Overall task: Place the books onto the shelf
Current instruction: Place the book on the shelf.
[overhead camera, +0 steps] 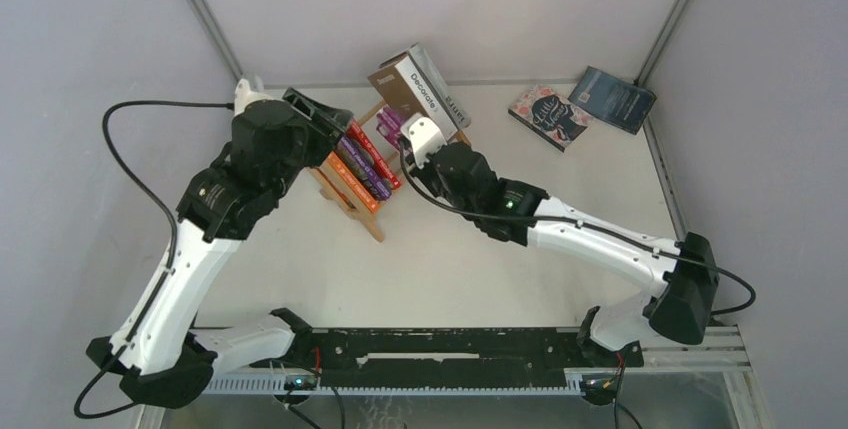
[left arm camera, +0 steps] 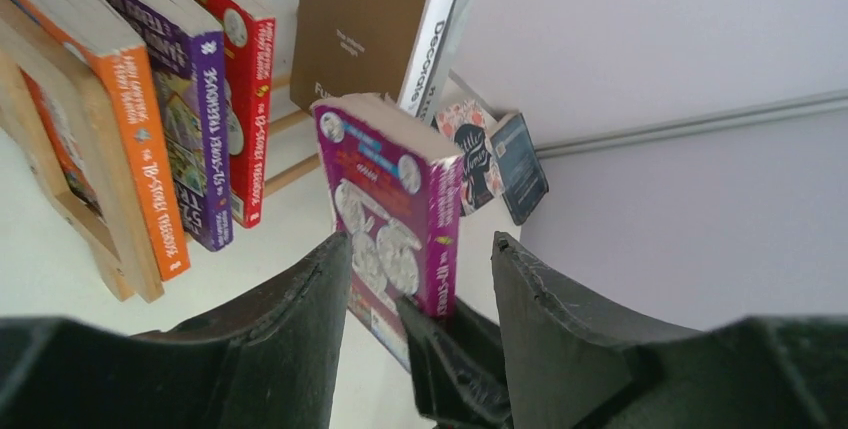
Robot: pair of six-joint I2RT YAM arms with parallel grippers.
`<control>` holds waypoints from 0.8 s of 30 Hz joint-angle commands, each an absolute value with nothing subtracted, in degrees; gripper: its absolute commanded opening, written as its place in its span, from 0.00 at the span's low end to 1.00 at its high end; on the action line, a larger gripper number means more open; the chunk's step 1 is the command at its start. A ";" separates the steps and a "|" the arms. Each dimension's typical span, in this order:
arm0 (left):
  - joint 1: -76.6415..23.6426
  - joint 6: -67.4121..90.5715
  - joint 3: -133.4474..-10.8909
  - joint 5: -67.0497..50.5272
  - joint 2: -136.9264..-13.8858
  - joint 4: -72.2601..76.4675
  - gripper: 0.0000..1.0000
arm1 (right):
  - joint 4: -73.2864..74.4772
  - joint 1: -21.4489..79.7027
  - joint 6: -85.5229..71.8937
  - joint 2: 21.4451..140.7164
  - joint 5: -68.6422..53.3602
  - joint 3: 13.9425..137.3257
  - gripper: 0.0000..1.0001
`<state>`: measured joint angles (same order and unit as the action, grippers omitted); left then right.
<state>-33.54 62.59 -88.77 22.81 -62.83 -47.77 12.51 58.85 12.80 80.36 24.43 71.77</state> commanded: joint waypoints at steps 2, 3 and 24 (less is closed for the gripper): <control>-32.94 59.75 -86.00 28.83 -58.47 -44.57 0.58 | 0.64 56.10 14.08 83.50 21.32 79.82 0.00; -32.83 59.51 -85.53 29.54 -57.98 -44.51 0.58 | 0.54 55.57 14.06 84.52 20.75 80.64 0.00; -31.99 51.72 -73.90 39.22 -47.65 -37.40 0.58 | -10.70 47.64 8.17 105.39 9.02 94.53 0.00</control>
